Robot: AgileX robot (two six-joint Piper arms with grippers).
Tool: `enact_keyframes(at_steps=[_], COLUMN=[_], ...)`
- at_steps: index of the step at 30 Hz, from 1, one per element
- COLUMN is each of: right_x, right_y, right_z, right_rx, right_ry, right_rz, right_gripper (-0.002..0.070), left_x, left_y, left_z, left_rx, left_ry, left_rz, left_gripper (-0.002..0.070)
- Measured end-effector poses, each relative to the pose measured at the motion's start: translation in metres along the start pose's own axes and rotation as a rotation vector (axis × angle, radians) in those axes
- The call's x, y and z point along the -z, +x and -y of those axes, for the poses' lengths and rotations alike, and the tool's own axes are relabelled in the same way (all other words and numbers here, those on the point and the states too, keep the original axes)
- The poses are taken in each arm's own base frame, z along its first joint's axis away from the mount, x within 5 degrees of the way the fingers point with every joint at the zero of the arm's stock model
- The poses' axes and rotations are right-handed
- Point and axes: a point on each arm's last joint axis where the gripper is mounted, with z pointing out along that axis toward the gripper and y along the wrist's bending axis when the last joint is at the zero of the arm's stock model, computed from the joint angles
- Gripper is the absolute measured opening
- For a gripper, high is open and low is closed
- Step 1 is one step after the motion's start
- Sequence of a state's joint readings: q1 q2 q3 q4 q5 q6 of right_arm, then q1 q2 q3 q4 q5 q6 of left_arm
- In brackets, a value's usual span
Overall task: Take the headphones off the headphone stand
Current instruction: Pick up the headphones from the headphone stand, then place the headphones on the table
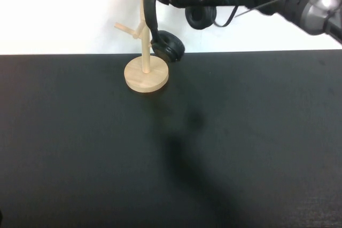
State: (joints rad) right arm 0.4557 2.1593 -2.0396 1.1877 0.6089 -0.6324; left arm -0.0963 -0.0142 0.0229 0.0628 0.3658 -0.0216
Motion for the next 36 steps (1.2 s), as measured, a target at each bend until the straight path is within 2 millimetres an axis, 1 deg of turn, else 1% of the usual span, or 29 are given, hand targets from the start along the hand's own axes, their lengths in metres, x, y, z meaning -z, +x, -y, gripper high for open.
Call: enact_keyframes(at_steps=[6, 12, 17, 19, 21, 23, 26, 28, 32, 36], right_x=[0.024, 0.055, 0.078, 0.085, 0.089, 0.091, 0.087, 0.081, 0.054, 0.025], right_y=[-0.006, -0.010, -0.010, -0.004, 0.008, 0.025, 0.055, 0.076, 0.117, 0.148], right_z=[-0.019, -0.036, -0.040, -0.036, -0.027, -0.014, 0.009, 0.021, 0.037, 0.048], right_rx=[0.061, 0.103, 0.098, 0.075, 0.031, -0.016, -0.093, -0.125, -0.170, -0.241], right_ry=[0.060, 0.175, 0.319, 0.383, 0.454, 0.529, 0.626, 0.664, 0.685, 0.661], right_rz=[-0.119, -0.256, -0.357, -0.405, -0.471, -0.535, -0.615, -0.663, -0.758, -0.805], right_gripper=[0.0049, 0.0049, 0.0049, 0.0049, 0.0049, 0.0049, 0.0049, 0.0049, 0.0049, 0.0049], left_x=[0.000, 0.000, 0.000, 0.000, 0.000, 0.000, 0.000, 0.000, 0.000, 0.000], left_y=[0.000, 0.000, 0.000, 0.000, 0.000, 0.000, 0.000, 0.000, 0.000, 0.000], left_z=[0.000, 0.000, 0.000, 0.000, 0.000, 0.000, 0.000, 0.000, 0.000, 0.000], left_rx=[0.000, 0.000, 0.000, 0.000, 0.000, 0.000, 0.000, 0.000, 0.000, 0.000], left_ry=[0.000, 0.000, 0.000, 0.000, 0.000, 0.000, 0.000, 0.000, 0.000, 0.000], left_rz=[0.000, 0.000, 0.000, 0.000, 0.000, 0.000, 0.000, 0.000, 0.000, 0.000], left_gripper=[-0.0004, -0.0004, -0.0004, -0.0004, -0.0004, -0.0004, -0.0004, -0.0004, -0.0004, -0.0004])
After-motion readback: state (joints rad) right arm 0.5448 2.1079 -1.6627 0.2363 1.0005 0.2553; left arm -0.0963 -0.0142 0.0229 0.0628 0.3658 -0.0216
